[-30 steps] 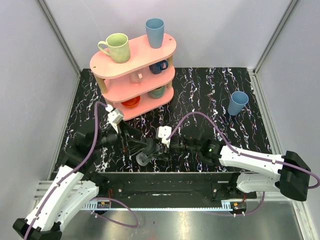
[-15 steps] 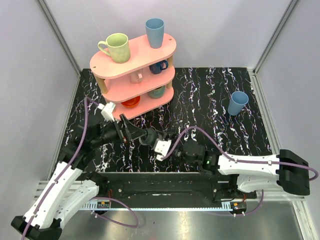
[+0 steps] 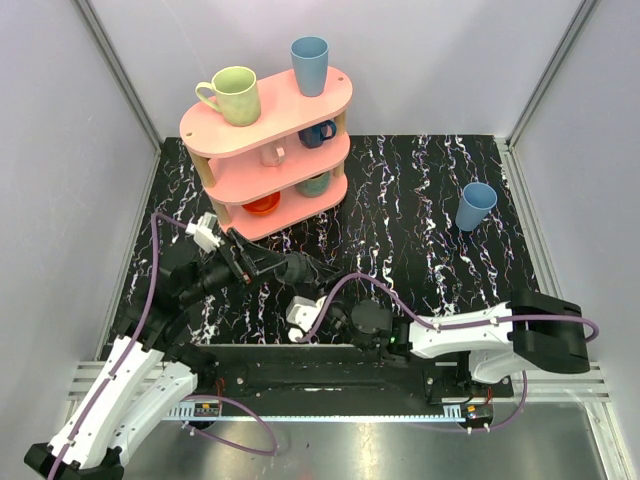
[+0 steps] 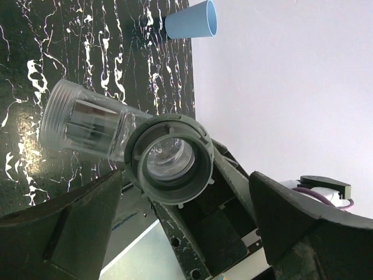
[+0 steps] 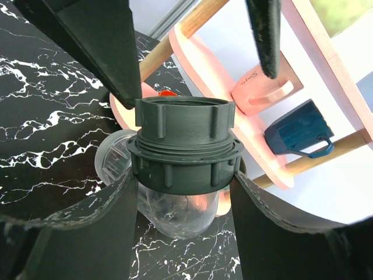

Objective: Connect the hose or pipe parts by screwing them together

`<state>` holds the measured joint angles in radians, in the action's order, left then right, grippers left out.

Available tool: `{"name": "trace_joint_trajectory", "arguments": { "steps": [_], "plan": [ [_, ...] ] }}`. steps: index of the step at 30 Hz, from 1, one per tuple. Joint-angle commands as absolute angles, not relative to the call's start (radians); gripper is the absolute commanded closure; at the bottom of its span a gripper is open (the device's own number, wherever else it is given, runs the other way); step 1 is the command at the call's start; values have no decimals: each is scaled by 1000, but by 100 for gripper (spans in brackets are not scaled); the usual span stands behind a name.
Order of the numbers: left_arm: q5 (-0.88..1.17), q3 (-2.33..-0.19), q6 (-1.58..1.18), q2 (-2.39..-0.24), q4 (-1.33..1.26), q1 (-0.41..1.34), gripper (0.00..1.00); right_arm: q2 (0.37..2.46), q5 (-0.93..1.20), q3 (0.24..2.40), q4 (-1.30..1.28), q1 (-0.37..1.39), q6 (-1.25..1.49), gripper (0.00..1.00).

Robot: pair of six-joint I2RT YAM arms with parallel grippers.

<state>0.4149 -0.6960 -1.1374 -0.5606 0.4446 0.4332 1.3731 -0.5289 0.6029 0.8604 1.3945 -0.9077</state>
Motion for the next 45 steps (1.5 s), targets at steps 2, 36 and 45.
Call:
{"name": "trace_joint_trajectory", "arguments": {
  "steps": [2, 36, 45],
  "plan": [
    [382, -681, -1177, -557, 396, 429, 8, 1400, -594, 647, 997, 1428, -954, 100],
    [733, -460, -779, -528, -246, 430, 100, 1207, 136, 700, 514, 1178, -308, 100],
    [992, -515, -658, -660, -363, 431, 100, 1183, 568, 735, 394, 1049, -169, 100]
  ]
}}
